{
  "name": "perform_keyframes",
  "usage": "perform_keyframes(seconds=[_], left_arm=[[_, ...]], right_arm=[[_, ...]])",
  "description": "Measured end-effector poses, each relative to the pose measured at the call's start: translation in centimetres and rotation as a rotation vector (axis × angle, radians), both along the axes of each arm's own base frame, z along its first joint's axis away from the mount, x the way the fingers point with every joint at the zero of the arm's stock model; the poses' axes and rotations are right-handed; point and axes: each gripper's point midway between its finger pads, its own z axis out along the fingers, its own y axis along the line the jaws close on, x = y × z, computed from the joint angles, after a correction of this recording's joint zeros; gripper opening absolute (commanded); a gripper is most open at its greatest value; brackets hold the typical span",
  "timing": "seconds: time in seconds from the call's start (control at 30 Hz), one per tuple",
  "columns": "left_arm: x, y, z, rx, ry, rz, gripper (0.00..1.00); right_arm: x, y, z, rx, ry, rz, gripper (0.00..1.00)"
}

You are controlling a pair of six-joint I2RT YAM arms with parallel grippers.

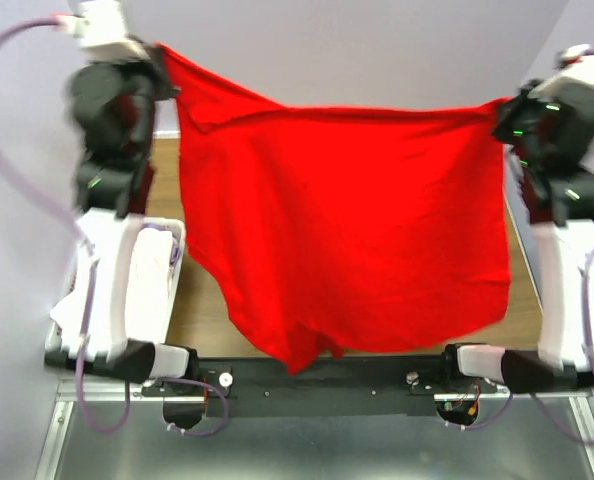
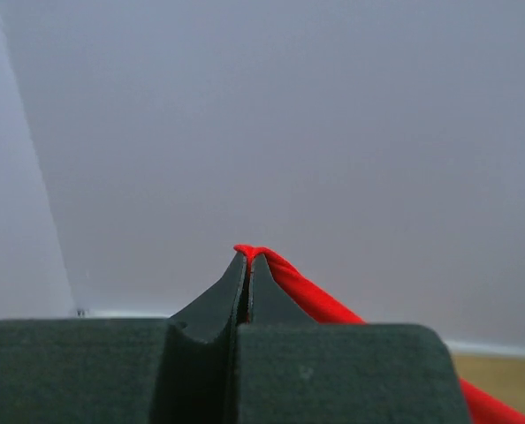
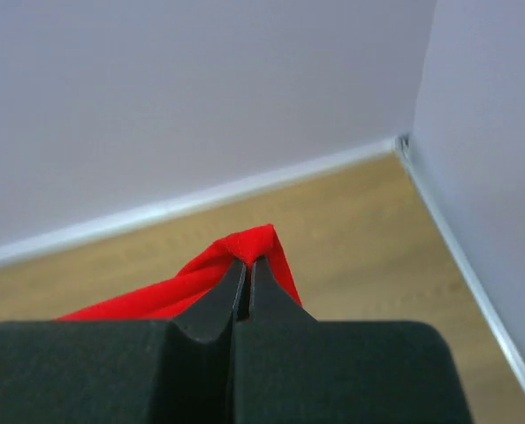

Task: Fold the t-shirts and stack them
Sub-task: Flatten the tshirt out, then fold the tshirt

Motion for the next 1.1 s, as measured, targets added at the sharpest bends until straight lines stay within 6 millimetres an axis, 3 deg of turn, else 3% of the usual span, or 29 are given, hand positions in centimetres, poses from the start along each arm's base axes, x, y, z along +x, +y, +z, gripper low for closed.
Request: perform_keyframes(seconds=[0.03, 0.07, 0.1, 0.17, 0.2, 0.23, 0.27, 0.37, 0.47, 0.6, 0.87, 1.0, 1.1], left_arm=[[3.3, -0.8, -3.7, 0.012, 0.084, -0.011, 0.00], [5.6, -1.3, -6.6, 0.020, 0.150, -0.017, 0.00], [8.7, -2.0, -11.3, 0.033, 0.255, -0.026, 0.00], [12.3, -2.7, -17.6, 0.051, 0.391, -0.031, 0.00], [14.4, -3.1, -21.7, 0.062, 0.475, -0.034, 0.00], [15.4, -3.4, -24.1, 0.069, 0.523, -0.036, 0.00], [17.5, -3.9, -29.1, 0.080, 0.621, -0.046, 0.00], [20.7, -5.4, -36.4, 0.080, 0.755, -0.091, 0.00], [23.0, -7.4, -41.7, 0.043, 0.839, -0.167, 0.00], [24.2, -8.9, -44.0, -0.002, 0.872, -0.227, 0.00], [24.8, -9.8, -42.0, -0.068, 0.835, -0.261, 0.00], [24.2, -10.6, -42.5, -0.115, 0.862, -0.310, 0.00], [23.5, -11.5, -42.6, -0.156, 0.891, -0.359, 0.00]], right_arm=[[1.4, 0.1, -2.0, -0.001, 0.046, 0.001, 0.01], [3.8, 0.1, -6.8, -0.001, 0.155, 0.000, 0.01], [5.4, 0.2, -10.6, -0.001, 0.245, -0.002, 0.01], [7.5, 0.2, -17.2, 0.004, 0.387, -0.008, 0.01], [8.5, 0.2, -21.3, 0.005, 0.476, -0.012, 0.01], [9.2, 0.2, -24.1, 0.008, 0.533, -0.016, 0.01], [9.9, 0.2, -27.4, 0.009, 0.600, -0.019, 0.01], [11.1, 0.1, -32.6, 0.012, 0.700, -0.028, 0.01], [13.6, -0.1, -34.9, 0.011, 0.716, -0.032, 0.01], [16.9, -0.5, -37.2, 0.012, 0.713, -0.038, 0.01], [20.2, -3.0, -41.6, 0.088, 0.744, -0.040, 0.01], [21.4, -3.7, -42.3, 0.119, 0.737, -0.031, 0.01], [22.0, -3.8, -41.5, 0.136, 0.715, -0.013, 0.01]])
